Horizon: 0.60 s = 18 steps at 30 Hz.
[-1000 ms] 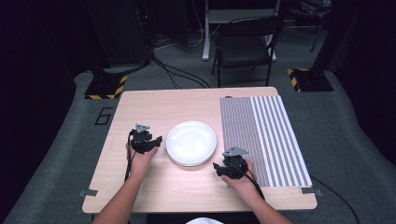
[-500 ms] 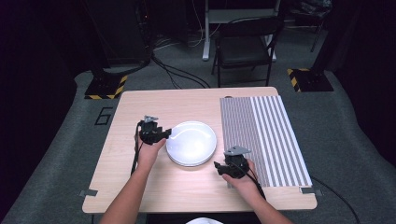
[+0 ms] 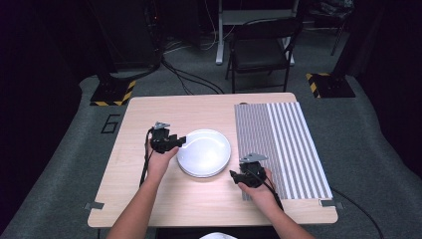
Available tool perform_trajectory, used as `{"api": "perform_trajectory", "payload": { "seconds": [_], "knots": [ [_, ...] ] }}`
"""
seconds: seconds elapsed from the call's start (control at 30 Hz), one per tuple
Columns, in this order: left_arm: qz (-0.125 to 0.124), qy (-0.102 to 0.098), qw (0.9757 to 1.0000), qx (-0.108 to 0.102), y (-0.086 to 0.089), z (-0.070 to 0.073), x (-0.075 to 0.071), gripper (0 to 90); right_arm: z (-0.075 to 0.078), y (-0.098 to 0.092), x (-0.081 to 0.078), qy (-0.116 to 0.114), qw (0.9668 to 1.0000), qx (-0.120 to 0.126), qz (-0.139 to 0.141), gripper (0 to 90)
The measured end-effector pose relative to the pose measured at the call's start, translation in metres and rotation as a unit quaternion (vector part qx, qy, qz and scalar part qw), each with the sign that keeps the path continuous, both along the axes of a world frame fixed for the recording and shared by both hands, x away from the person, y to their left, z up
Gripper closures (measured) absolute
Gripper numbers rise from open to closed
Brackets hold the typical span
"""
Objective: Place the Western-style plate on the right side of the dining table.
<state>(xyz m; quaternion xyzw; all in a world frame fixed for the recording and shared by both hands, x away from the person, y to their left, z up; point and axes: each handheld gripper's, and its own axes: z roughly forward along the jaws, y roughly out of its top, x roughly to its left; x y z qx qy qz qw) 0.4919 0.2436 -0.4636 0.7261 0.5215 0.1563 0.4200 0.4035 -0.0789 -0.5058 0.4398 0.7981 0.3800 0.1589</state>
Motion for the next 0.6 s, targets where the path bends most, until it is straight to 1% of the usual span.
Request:
{"api": "perform_trajectory", "payload": {
  "seconds": [0.13,0.17,0.23,0.27,0.33,0.37,0.43,0.5,0.6],
  "knots": [
    [-0.001,-0.001,1.0000,0.003,-0.001,-0.002,-0.001,51.8,0.002,-0.001,0.003,-0.004,1.0000,-0.002,-0.006,48.7],
    [0.002,0.000,1.0000,0.001,0.000,-0.003,-0.002,51.7,0.005,-0.003,0.007,-0.011,0.9999,-0.001,-0.012,48.5],
    [0.001,0.000,1.0000,0.003,0.001,-0.004,-0.002,51.5,0.008,-0.003,0.011,-0.014,0.9998,0.001,-0.016,48.4],
    [0.001,0.002,1.0000,0.009,0.002,-0.005,-0.002,51.1,0.010,-0.003,0.013,-0.017,0.9996,0.002,-0.021,48.4],
    [0.003,0.000,1.0000,0.005,0.002,-0.006,-0.003,50.7,0.011,-0.003,0.015,-0.019,0.9996,0.003,-0.023,48.4],
    [0.001,0.000,1.0000,0.003,0.004,-0.006,-0.003,50.4,0.014,-0.004,0.019,-0.022,0.9994,0.004,-0.025,48.4],
    [0.000,0.001,1.0000,0.004,0.005,-0.007,-0.003,50.2,0.016,-0.004,0.023,-0.023,0.9994,0.006,-0.027,48.4],
    [0.003,-0.001,1.0000,0.002,0.004,-0.008,-0.003,50.2,0.018,-0.003,0.027,-0.024,0.9992,0.011,-0.030,48.5],
    [0.000,0.004,1.0000,0.002,0.004,-0.009,-0.004,51.4,0.019,-0.003,0.030,-0.026,0.9991,0.011,-0.033,48.6]
  ]
}}
